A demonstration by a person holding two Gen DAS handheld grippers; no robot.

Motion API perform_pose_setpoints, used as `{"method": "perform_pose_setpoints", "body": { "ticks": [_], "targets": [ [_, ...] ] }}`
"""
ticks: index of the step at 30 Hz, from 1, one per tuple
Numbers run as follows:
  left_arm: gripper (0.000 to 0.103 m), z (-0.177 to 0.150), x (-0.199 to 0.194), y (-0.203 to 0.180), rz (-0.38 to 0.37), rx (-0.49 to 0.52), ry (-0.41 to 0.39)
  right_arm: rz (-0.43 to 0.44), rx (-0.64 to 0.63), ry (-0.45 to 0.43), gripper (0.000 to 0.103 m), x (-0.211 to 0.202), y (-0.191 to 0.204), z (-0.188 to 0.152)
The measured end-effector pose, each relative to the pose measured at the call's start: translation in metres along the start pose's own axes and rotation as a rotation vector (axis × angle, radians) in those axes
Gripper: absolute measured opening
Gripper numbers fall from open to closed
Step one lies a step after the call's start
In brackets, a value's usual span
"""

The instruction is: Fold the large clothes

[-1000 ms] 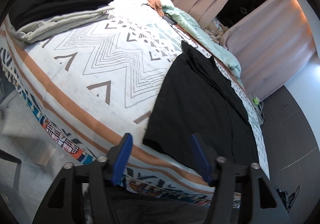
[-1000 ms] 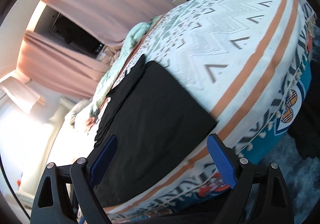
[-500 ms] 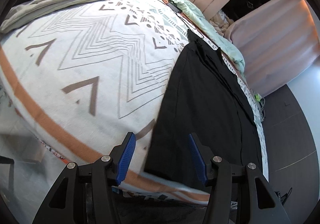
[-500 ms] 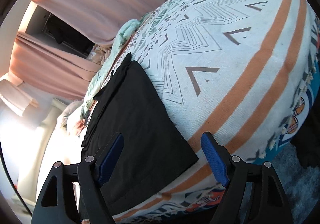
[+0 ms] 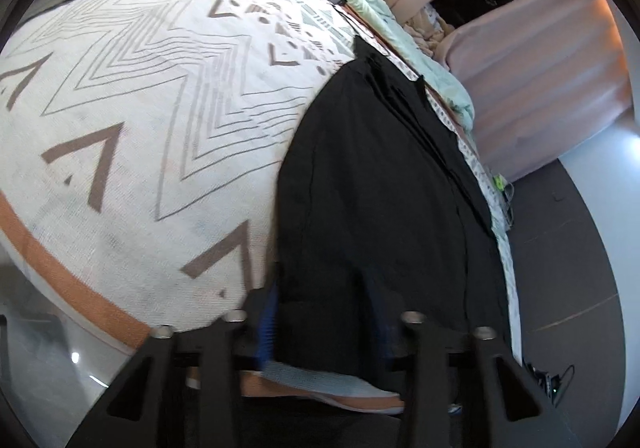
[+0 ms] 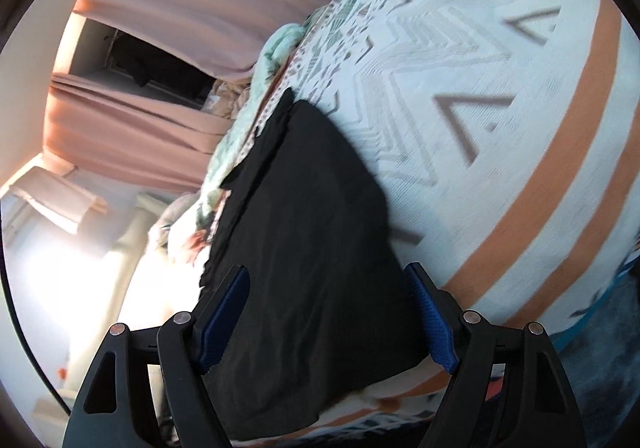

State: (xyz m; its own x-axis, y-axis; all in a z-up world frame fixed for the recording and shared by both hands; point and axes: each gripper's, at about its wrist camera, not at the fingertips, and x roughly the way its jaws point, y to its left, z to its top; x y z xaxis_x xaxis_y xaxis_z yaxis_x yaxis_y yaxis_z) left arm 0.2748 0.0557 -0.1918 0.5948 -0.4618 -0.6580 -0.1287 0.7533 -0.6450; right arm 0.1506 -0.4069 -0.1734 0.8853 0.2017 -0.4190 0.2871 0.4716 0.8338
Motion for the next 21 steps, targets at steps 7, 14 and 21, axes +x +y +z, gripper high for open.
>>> {"method": "perform_pose_setpoints", "body": {
  "ticks": [7, 14, 21],
  "targets": [
    [0.016, -0.005, -0.010, 0.013, -0.034, -0.067, -0.023, 0.119, 0.117, 0.030, 0.074, -0.002, -0.013, -0.010],
    [0.017, -0.007, -0.016, 0.010, -0.014, -0.088, -0.025, 0.121, 0.065, 0.121, 0.074, 0.012, 0.005, -0.029],
    [0.021, 0.000, -0.009, 0.006, 0.010, -0.100, -0.016, 0.084, 0.142, -0.074, 0.074, -0.027, -0.018, -0.007]
  ]
}}
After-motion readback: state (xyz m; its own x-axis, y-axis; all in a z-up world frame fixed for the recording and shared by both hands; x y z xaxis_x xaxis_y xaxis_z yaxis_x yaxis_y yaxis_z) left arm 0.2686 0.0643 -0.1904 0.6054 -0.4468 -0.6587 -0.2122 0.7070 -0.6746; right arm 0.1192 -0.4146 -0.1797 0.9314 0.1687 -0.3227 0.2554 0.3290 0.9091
